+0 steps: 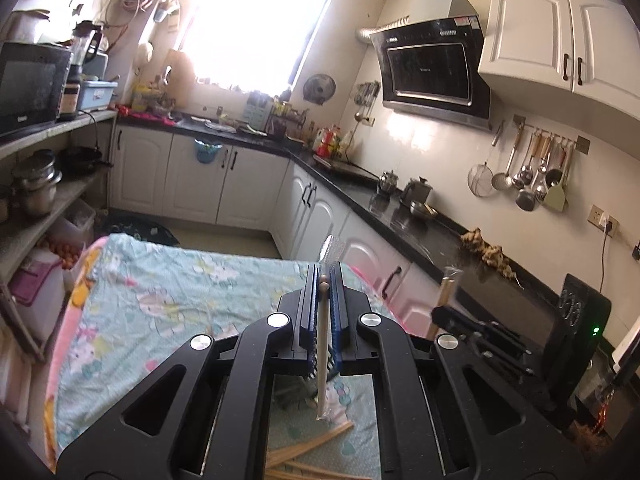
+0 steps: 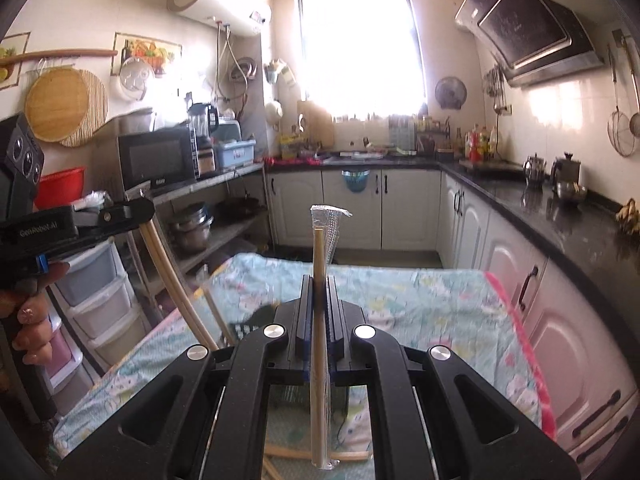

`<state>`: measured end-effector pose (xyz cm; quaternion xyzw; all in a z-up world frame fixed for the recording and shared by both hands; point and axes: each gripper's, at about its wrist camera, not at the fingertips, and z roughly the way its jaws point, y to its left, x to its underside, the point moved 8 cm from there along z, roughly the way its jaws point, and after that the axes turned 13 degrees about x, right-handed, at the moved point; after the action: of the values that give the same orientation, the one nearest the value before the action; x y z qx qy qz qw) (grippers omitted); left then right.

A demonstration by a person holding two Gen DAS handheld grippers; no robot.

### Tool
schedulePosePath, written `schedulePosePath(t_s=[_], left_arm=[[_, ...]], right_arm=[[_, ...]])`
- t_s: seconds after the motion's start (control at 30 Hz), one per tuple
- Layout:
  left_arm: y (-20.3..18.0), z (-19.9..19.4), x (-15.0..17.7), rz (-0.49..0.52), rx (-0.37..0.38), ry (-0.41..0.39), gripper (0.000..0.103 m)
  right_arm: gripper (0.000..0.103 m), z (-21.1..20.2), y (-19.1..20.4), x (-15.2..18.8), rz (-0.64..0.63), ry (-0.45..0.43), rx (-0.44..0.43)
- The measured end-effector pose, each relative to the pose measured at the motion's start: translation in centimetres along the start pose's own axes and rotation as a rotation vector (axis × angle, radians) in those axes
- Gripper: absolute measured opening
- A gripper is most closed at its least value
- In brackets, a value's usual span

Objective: Organize utensils
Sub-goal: 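Raise the chopstick upright with the left tool over the basket while the right tool carries its own, then lower the chopstick into the basket and open the left tool while the right tool releases its own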

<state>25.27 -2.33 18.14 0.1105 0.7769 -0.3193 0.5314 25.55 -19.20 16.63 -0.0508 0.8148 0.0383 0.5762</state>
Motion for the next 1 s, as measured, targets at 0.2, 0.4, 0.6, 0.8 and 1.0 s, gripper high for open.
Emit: schedulePosePath(t_s=[0.2, 0.4, 0.6, 0.8, 1.0], left_arm=[[1.1, -0.7, -2.5, 0.033, -0.052, -0.033, 0.003], [2.7, -1.2, -3.9, 0.046, -0.103, -0.052, 0.003], [4.1, -1.1, -4.6, 0.056, -0.147, -0.064, 0.003], [5.1, 0.0, -4.2, 0.066, -0.173, -0.046, 0.003], [5.7, 1.9, -2.4, 0.085, -0.198, -0.002, 0.003]], right_arm=[[0.006, -0.1, -0.3, -3.1, 0.012, -0.092, -0.002], [0.006, 0.5, -0.3, -5.7, 0.015, -0.166, -0.002], [0.006, 1.4, 0.1, -7.6, 0.014, -0.227, -0.004], [0.006, 2.8, 0.3, -7.7, 0.021, -0.255, -0.002], [0.006, 4.9, 0.7, -5.8, 0.027, -0.235, -0.004]])
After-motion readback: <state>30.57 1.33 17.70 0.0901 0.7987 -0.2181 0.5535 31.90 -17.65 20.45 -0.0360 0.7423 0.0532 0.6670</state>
